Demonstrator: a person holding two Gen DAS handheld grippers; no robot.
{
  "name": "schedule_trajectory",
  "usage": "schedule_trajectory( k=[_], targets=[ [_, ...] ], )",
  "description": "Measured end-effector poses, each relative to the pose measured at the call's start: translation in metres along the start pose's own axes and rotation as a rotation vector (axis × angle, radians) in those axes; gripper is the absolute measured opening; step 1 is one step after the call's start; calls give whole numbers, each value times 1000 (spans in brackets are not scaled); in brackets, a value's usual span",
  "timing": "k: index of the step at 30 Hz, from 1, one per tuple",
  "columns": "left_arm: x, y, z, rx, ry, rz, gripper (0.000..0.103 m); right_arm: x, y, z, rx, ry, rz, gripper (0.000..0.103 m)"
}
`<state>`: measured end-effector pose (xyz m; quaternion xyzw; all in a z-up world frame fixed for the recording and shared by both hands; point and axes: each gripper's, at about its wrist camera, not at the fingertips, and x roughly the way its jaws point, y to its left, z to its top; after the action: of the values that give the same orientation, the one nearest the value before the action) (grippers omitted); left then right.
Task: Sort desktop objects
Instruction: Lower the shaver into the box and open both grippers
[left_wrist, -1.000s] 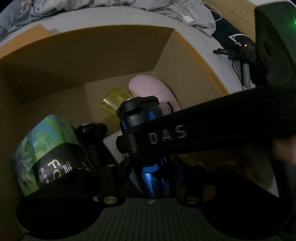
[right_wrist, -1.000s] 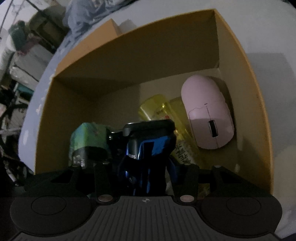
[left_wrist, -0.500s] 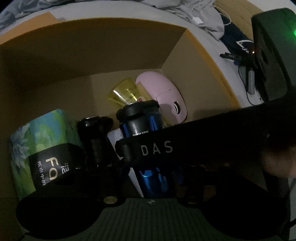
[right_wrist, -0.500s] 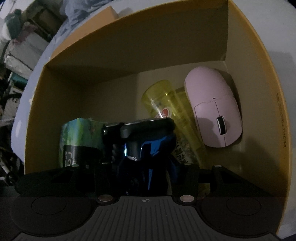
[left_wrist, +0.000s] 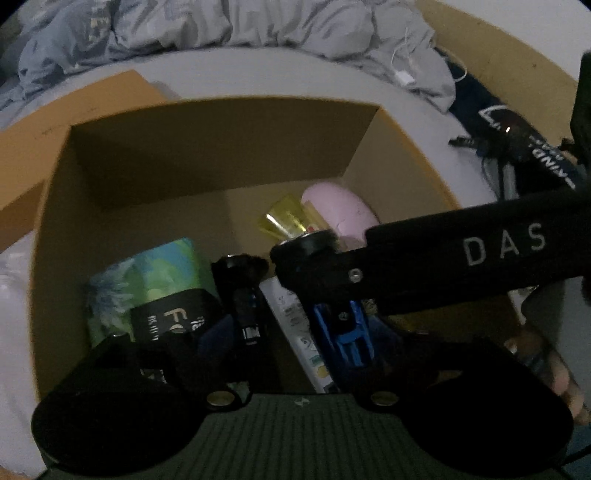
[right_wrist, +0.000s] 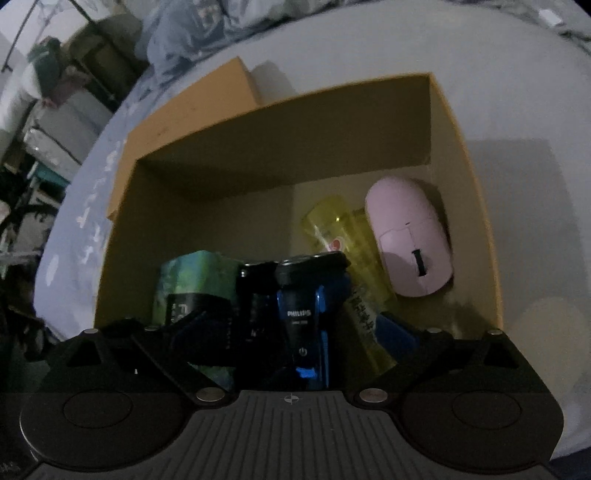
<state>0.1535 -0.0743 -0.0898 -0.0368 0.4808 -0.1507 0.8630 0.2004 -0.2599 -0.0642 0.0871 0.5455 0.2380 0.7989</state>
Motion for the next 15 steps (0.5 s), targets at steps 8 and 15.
schedule_trajectory(
  k=[8, 15],
  targets=[
    [-33, -4, -2, -8, -93, -4, 93, -29, 6, -14, 21, -58, -2, 103],
    [-61, -8, -4, -13, -172, -7, 103, -55, 11, -30, 30, -111, 3, 103]
  ],
)
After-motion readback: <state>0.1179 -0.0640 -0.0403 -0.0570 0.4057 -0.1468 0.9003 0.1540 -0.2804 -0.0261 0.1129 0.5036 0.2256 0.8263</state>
